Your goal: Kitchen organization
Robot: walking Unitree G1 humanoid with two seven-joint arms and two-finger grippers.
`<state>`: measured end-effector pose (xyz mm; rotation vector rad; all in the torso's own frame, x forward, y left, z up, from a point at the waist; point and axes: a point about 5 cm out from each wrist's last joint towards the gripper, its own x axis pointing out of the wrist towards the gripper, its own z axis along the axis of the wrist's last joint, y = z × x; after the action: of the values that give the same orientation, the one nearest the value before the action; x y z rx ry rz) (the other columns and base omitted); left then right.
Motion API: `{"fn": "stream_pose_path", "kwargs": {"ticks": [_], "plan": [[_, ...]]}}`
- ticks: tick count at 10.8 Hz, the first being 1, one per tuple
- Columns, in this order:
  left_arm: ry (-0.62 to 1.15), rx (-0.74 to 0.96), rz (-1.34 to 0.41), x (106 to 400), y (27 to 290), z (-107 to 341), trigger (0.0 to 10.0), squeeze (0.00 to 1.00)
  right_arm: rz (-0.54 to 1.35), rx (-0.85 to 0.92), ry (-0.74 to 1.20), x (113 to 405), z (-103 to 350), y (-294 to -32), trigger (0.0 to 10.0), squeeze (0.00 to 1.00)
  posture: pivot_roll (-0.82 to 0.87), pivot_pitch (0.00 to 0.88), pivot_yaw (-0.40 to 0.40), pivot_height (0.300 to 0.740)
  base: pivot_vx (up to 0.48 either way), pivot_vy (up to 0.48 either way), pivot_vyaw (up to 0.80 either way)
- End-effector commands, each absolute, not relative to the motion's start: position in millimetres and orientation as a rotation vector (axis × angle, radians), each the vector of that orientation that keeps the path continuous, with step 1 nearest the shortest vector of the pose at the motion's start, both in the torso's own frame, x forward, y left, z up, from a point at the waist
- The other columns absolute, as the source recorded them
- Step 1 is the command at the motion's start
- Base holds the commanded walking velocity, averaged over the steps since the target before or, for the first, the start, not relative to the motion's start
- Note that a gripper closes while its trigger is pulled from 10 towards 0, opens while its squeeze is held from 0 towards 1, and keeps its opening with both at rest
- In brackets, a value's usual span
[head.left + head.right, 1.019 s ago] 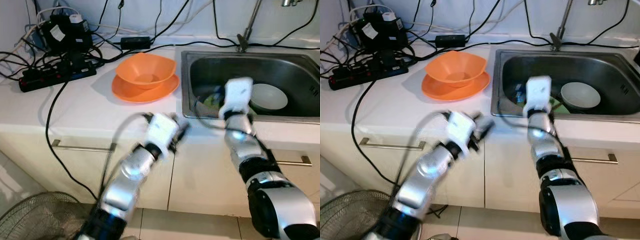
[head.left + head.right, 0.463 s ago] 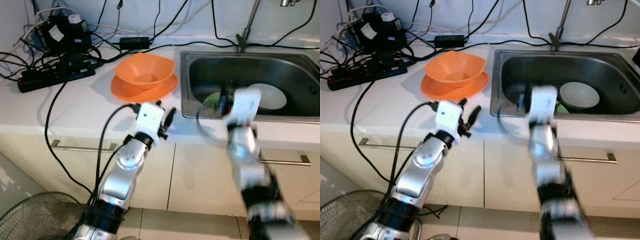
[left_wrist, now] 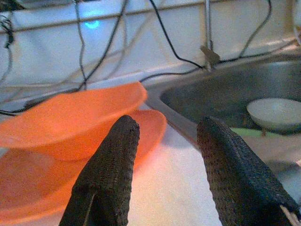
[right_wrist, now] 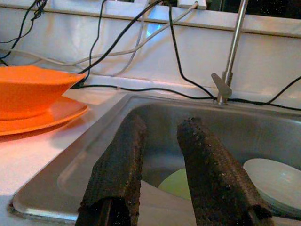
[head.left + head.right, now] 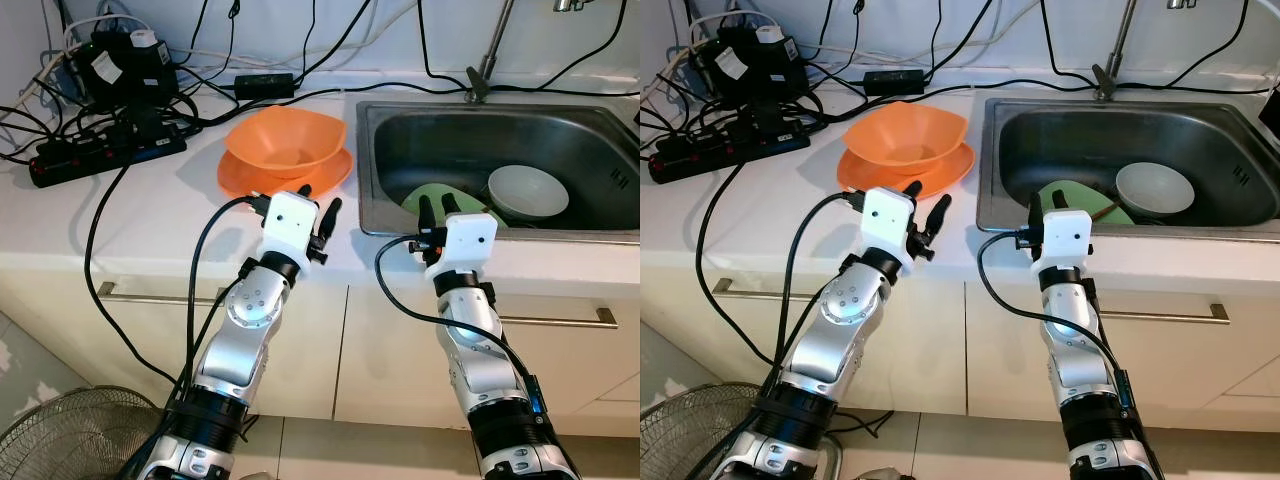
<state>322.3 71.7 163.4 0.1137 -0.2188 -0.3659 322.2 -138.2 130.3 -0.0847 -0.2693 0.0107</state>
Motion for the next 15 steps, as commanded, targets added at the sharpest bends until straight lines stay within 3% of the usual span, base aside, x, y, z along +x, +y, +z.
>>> {"fn": "stream_pose_path", "kwargs": {"ticks": [1,4,5,10,11,15], "plan": [[-0.26,0.093,-0.326,329,76,177,10.0,0.0,0.018,-0.079,-0.27,321,132,-135,10.0,0.0,0.06,0.0,0.048,0.74,0.0,0.0,0.0],[-0.33,0.049,-0.146,359,96,214,10.0,0.0,0.029,-0.07,-0.263,324,133,-128,10.0,0.0,0.06,0.0,0.054,0.74,0.0,0.0,0.0],[-0.291,0.021,-0.11,374,103,221,10.0,1.0,0.036,-0.067,-0.262,325,133,-125,10.0,0.0,0.04,0.0,0.059,0.74,0.0,0.0,0.0],[-0.099,-0.367,0.164,407,151,222,10.0,1.0,0.053,-0.07,-0.261,327,134,-123,10.0,0.0,0.03,0.0,0.059,0.74,0.0,0.0,0.0],[-0.078,-0.417,0.184,408,154,219,10.0,0.0,0.062,-0.069,-0.263,327,135,-121,10.0,0.0,0.03,0.0,0.055,0.74,0.0,0.0,0.0],[0.018,-0.463,0.054,412,141,208,10.0,0.0,0.079,-0.066,-0.264,328,135,-119,10.0,0.0,0.03,0.0,0.05,0.74,0.0,0.0,0.0]]}}
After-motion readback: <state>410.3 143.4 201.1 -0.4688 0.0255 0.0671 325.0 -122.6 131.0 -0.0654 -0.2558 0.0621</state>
